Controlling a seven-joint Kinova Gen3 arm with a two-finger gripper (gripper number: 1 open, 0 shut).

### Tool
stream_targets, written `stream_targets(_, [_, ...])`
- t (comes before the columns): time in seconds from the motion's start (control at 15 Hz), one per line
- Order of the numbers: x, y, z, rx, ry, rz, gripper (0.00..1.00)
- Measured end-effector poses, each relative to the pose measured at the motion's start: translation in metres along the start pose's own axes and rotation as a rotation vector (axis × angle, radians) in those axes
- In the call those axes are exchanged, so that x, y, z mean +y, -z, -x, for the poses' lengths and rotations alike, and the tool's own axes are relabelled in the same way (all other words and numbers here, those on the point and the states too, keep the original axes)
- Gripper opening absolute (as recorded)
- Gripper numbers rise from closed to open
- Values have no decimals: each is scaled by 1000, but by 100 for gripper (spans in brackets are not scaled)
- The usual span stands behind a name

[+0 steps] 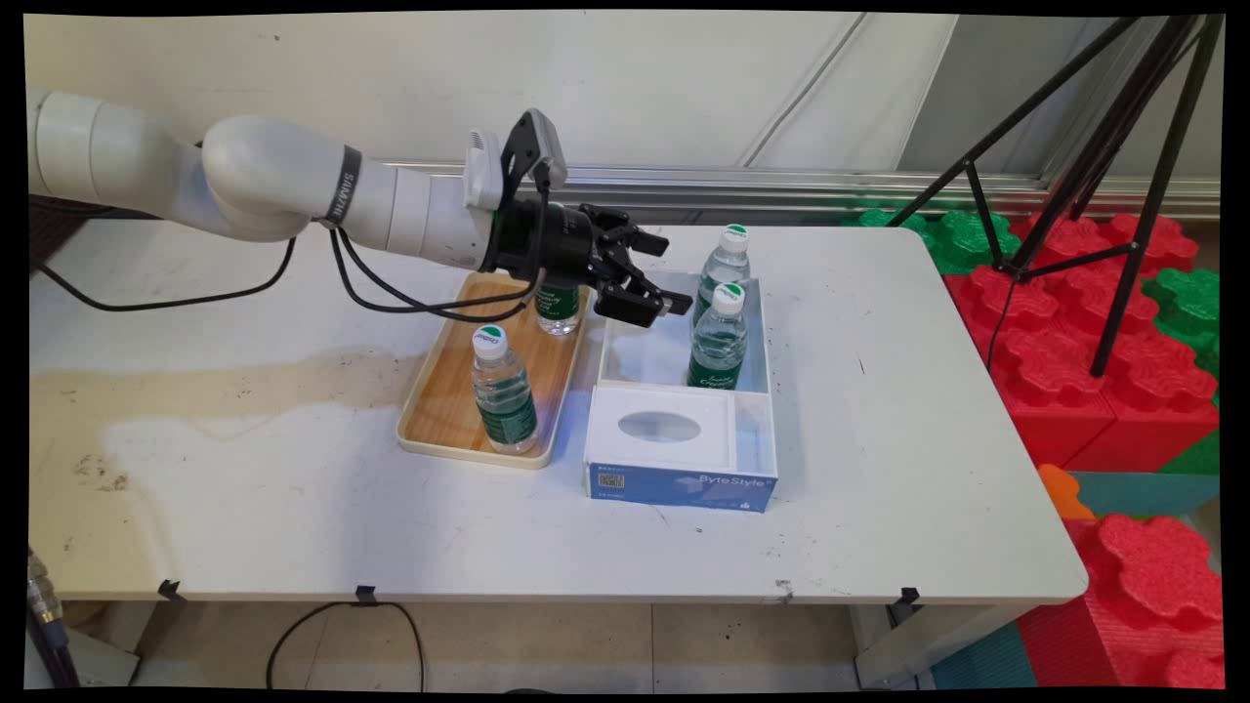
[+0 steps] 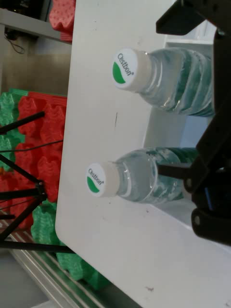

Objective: Pick up the green bottle from the white box

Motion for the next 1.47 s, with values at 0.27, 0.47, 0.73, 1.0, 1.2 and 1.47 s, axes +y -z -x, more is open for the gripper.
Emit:
stream_targets(0.27, [4,-9,4,-3,14,4,100])
stream_targets(0.47, [5,-15,8,-9,23,5,100])
stream_targets(0.73, [7,-23,12,-16,33,6,100])
stream_targets(1.0, [9,-30,15,-21,43,7,100])
stream_targets(1.2, [11,-34,17,-24,49,9,100])
stream_targets(1.47, [15,-40,19,-30,58,11,100])
